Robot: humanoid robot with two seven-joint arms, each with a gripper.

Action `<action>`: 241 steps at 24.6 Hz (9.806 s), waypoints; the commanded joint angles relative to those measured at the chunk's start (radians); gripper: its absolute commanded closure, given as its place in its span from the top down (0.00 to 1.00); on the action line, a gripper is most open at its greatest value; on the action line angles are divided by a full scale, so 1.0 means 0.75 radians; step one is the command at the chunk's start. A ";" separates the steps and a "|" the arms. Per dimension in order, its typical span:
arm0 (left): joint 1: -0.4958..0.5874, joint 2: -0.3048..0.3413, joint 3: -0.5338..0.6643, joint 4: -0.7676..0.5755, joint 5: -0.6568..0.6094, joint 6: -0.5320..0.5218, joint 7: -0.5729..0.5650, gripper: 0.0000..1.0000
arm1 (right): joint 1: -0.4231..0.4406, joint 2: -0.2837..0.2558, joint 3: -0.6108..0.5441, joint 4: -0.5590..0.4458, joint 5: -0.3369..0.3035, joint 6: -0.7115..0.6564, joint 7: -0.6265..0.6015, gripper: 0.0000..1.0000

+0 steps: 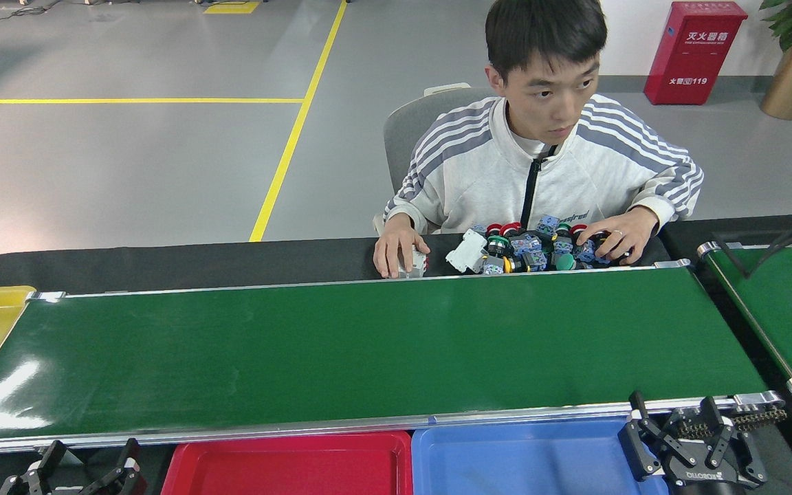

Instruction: Pick switch part from conveyor to tray

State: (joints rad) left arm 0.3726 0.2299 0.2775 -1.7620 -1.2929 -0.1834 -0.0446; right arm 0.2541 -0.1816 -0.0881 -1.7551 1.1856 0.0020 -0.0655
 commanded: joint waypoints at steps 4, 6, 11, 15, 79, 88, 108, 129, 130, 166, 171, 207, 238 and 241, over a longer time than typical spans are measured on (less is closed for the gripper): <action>-0.016 0.015 -0.008 -0.007 0.004 -0.009 0.010 1.00 | 0.015 -0.013 0.009 0.021 0.006 -0.023 0.001 1.00; -0.030 0.017 -0.010 -0.003 0.002 -0.001 0.010 1.00 | 0.040 -0.016 0.009 0.029 0.006 -0.023 0.001 1.00; -0.088 0.017 -0.002 -0.003 0.004 0.001 0.012 1.00 | 0.044 -0.028 0.009 0.029 -0.002 -0.039 -0.003 1.00; -0.084 0.017 -0.008 -0.003 0.004 -0.003 0.012 1.00 | 0.048 -0.054 0.007 0.041 -0.006 -0.070 -0.093 1.00; -0.063 0.021 -0.010 -0.005 0.000 -0.011 0.010 1.00 | -0.081 -0.146 -0.103 0.217 -0.010 -0.072 0.165 1.00; -0.065 0.021 -0.010 -0.005 0.000 -0.011 0.010 1.00 | -0.253 -0.148 0.021 0.356 -0.008 -0.117 0.228 1.00; -0.065 0.021 -0.012 -0.005 0.000 -0.013 0.010 1.00 | -0.468 -0.144 0.216 0.518 -0.006 -0.111 0.267 0.87; -0.067 0.021 -0.012 -0.005 -0.002 -0.011 0.008 1.00 | -0.551 -0.026 0.903 0.231 0.270 -0.780 0.173 0.62; -0.069 0.019 -0.012 -0.005 -0.002 -0.011 0.008 1.00 | -0.551 0.001 0.934 0.256 0.307 -0.784 0.149 0.88; -0.071 0.021 -0.012 -0.011 0.000 -0.011 0.010 1.00 | -0.343 0.066 0.373 0.313 0.160 0.196 0.100 0.99; -0.073 0.021 -0.012 -0.011 0.000 -0.011 0.010 1.00 | -0.396 0.107 0.432 0.377 0.160 0.196 0.169 0.92; -0.057 0.021 -0.010 -0.017 0.000 -0.011 0.008 1.00 | 0.048 0.177 0.297 -0.018 0.246 -0.033 -0.146 0.99; -0.065 0.027 -0.012 -0.017 0.000 -0.013 0.008 1.00 | -0.331 0.259 0.379 0.338 0.336 0.143 0.096 1.00; -0.067 0.029 -0.012 -0.017 -0.002 -0.013 0.008 1.00 | -0.337 0.261 0.381 0.354 0.336 0.143 0.096 1.00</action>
State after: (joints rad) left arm 0.3296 0.2413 0.2652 -1.7624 -1.2928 -0.1943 -0.0416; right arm 0.0181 0.0069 0.1979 -1.4847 1.4371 0.1066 0.0060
